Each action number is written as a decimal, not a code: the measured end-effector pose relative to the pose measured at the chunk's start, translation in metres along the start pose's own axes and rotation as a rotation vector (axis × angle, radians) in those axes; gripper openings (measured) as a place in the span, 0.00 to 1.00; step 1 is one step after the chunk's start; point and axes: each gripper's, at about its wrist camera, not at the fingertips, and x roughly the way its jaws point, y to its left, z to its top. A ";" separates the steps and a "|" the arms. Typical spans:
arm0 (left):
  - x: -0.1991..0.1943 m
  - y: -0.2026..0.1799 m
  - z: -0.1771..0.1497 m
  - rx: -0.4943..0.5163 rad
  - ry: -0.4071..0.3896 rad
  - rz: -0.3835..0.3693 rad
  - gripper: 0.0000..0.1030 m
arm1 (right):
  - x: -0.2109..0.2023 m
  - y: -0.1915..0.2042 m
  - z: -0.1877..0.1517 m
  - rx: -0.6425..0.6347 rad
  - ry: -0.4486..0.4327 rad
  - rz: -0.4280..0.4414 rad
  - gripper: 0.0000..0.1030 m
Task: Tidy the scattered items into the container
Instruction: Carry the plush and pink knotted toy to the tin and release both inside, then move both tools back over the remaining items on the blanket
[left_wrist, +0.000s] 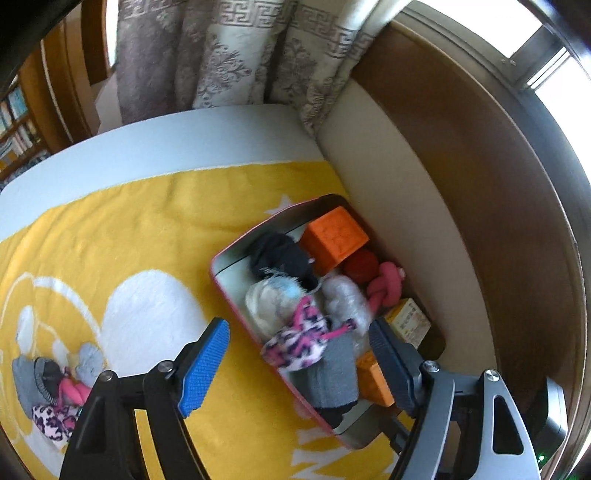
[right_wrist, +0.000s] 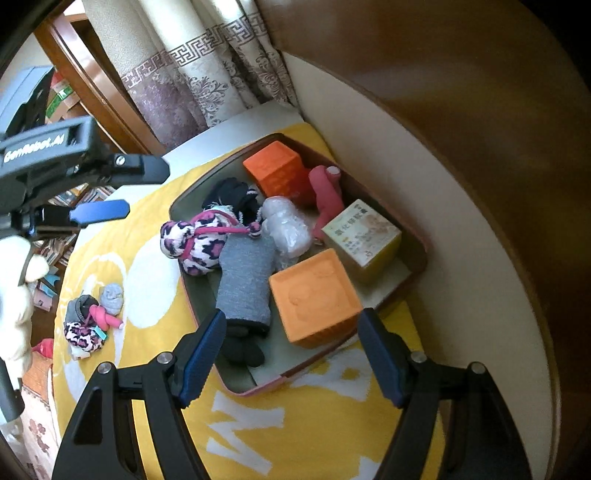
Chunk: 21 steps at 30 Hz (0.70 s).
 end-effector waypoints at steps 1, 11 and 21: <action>-0.001 0.004 -0.001 -0.007 0.000 0.004 0.77 | 0.001 0.004 0.000 -0.006 0.002 0.003 0.75; -0.023 0.062 -0.027 -0.095 -0.010 0.051 0.77 | 0.008 0.047 -0.003 -0.063 0.008 0.039 0.75; -0.057 0.148 -0.068 -0.231 -0.026 0.099 0.77 | 0.017 0.111 -0.016 -0.145 0.045 0.088 0.75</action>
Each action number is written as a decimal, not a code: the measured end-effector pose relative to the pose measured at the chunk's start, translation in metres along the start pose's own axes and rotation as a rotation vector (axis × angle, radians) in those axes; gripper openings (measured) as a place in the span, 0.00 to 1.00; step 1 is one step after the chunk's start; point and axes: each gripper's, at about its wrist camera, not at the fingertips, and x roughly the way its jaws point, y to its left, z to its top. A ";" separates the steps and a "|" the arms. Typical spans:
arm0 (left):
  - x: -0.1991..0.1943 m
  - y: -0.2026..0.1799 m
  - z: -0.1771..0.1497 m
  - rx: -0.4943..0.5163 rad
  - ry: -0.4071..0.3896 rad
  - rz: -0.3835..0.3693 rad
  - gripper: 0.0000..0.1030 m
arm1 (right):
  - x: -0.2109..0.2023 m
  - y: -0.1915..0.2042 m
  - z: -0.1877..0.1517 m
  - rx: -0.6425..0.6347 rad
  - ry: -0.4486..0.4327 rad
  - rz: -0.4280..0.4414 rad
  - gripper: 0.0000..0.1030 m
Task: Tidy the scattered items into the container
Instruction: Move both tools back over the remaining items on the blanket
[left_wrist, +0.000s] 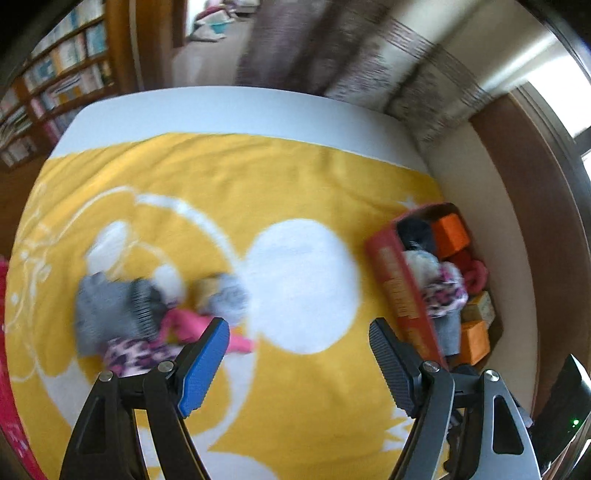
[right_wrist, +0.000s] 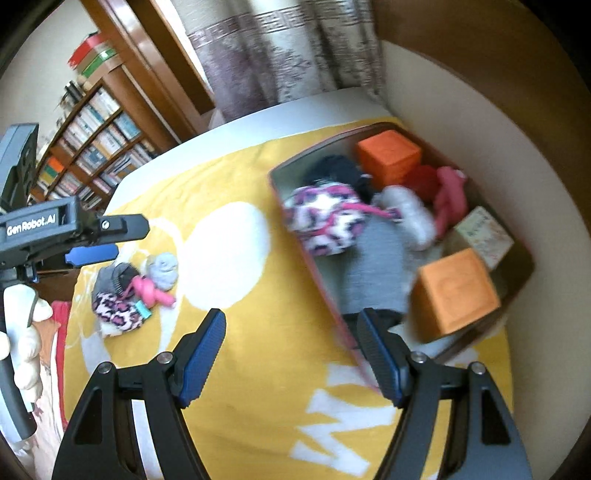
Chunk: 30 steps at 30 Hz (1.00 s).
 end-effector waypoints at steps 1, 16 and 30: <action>-0.002 0.012 -0.002 -0.019 -0.003 0.007 0.77 | 0.002 0.007 0.000 -0.009 0.004 0.004 0.75; -0.026 0.151 -0.024 -0.197 -0.008 0.058 0.77 | 0.036 0.102 -0.003 -0.102 0.065 0.052 0.75; -0.013 0.181 -0.009 -0.154 -0.002 0.034 0.77 | 0.054 0.134 -0.011 -0.058 0.081 0.024 0.75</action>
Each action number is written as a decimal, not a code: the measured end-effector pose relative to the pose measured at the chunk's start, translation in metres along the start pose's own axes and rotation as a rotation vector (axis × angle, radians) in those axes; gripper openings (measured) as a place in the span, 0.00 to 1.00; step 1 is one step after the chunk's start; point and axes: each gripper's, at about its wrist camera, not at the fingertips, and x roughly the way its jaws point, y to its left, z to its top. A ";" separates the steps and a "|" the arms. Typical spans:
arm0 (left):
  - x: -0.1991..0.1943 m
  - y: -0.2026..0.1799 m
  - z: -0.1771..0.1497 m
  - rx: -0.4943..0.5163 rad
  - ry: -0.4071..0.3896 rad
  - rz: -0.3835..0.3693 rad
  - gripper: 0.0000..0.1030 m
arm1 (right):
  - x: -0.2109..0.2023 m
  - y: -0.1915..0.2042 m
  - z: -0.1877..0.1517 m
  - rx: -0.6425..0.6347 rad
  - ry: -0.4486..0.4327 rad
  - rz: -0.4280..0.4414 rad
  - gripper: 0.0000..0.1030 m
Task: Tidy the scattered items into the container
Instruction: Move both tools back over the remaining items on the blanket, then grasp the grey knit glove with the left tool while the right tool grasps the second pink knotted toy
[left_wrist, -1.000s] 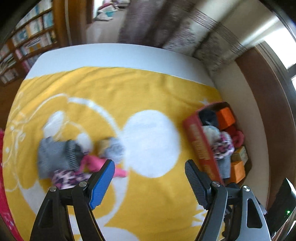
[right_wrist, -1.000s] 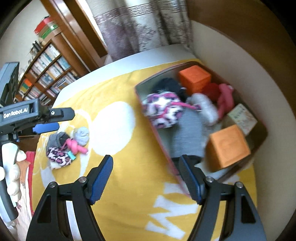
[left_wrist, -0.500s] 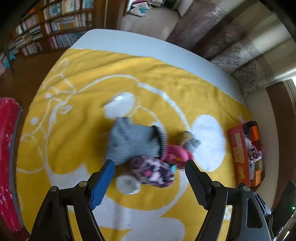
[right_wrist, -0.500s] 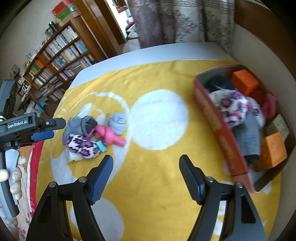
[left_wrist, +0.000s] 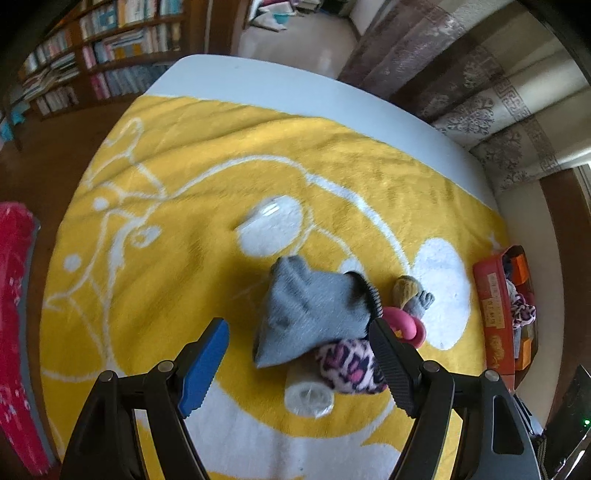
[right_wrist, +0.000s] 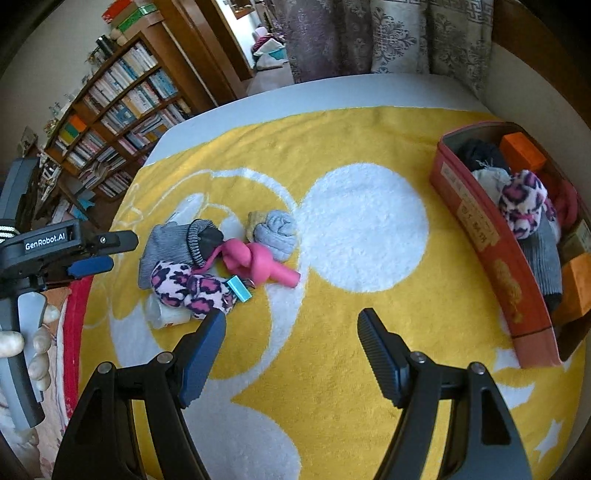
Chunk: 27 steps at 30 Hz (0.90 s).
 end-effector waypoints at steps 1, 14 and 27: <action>0.003 -0.002 0.002 0.008 0.003 -0.007 0.77 | -0.001 -0.001 0.000 0.007 -0.002 -0.006 0.75; 0.047 -0.027 0.018 0.078 0.065 -0.065 0.82 | 0.000 -0.015 -0.002 0.065 0.000 -0.059 0.75; 0.073 -0.023 0.025 0.124 0.103 -0.003 0.82 | 0.014 -0.013 0.006 0.061 0.025 -0.069 0.75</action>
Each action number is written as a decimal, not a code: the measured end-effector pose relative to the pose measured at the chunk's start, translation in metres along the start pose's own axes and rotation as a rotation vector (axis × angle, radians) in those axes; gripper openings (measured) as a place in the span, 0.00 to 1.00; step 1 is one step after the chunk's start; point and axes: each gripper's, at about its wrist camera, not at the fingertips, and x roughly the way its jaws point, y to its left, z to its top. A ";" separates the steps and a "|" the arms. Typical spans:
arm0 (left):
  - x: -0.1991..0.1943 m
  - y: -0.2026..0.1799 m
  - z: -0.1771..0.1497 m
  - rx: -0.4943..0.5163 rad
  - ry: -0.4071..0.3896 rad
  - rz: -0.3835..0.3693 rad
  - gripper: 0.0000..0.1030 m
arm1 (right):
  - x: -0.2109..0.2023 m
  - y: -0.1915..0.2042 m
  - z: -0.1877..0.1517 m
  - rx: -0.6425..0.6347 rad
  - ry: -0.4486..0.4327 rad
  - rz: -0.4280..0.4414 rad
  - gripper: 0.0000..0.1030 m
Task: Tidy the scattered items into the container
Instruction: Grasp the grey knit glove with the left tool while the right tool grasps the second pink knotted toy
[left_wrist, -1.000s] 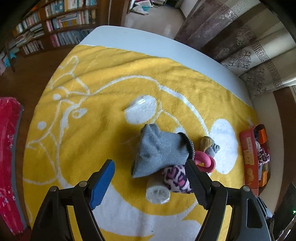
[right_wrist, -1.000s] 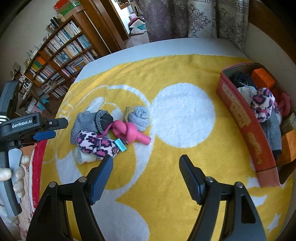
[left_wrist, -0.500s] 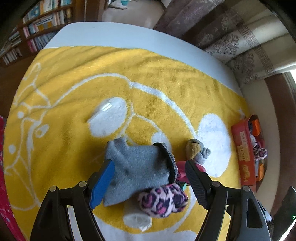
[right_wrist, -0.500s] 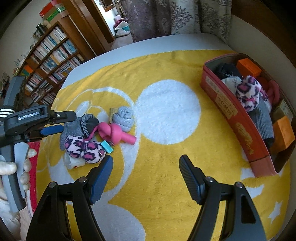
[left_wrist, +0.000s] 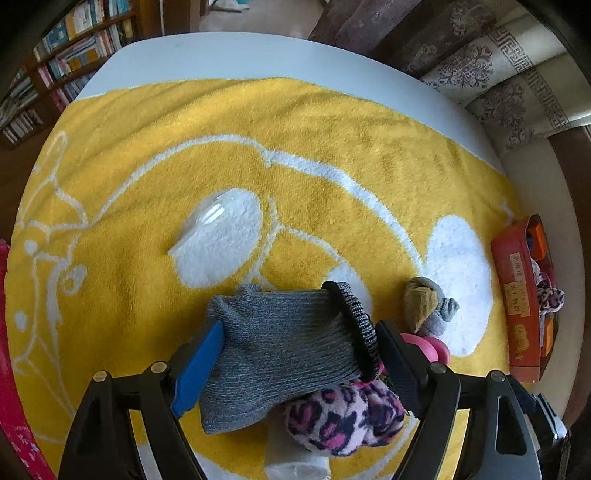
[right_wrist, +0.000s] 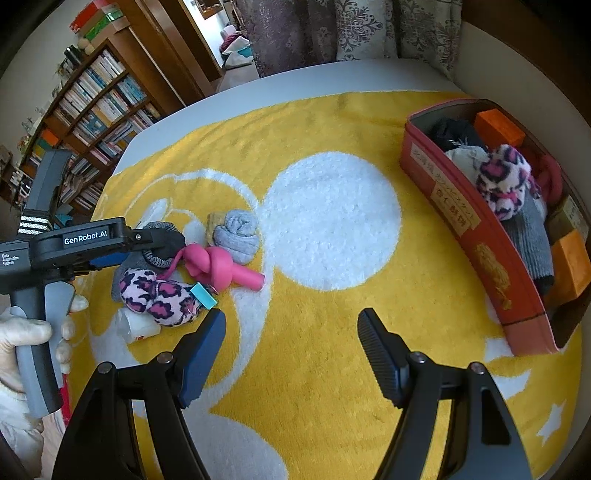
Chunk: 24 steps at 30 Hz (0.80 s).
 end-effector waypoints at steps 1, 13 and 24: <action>0.001 0.001 0.000 0.005 -0.002 0.001 0.82 | 0.002 0.002 0.001 -0.004 0.002 -0.001 0.75; -0.020 0.010 -0.003 0.008 -0.055 -0.045 0.60 | 0.030 0.026 0.022 -0.089 0.034 0.009 0.75; -0.038 0.022 -0.007 -0.023 -0.076 -0.072 0.59 | 0.069 0.053 0.041 -0.201 0.095 0.030 0.75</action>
